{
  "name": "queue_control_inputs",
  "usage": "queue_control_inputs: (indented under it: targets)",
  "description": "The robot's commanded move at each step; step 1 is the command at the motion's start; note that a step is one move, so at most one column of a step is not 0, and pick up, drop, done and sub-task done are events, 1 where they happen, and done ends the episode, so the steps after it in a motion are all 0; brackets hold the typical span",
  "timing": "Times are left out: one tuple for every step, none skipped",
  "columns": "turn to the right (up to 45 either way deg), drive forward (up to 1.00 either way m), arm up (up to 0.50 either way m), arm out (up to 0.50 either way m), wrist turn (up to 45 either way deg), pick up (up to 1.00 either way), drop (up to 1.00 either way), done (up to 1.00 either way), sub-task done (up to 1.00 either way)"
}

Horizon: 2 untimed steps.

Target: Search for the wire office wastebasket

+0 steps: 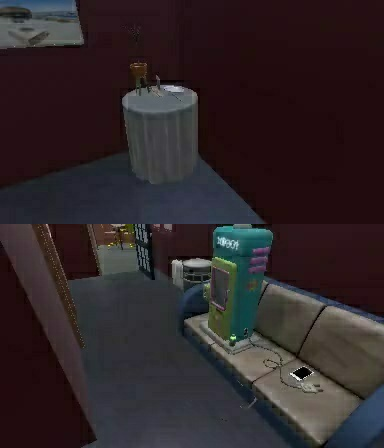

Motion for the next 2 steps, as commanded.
queue_control_inputs:
  targets:
    - [45.0, 0.00, 0.00, 0.00, 0.0, 0.00, 0.00, 0.00, 0.00]
    - [33.0, 0.00, 0.00, 0.00, 0.0, 0.00, 0.00, 0.00, 0.00]
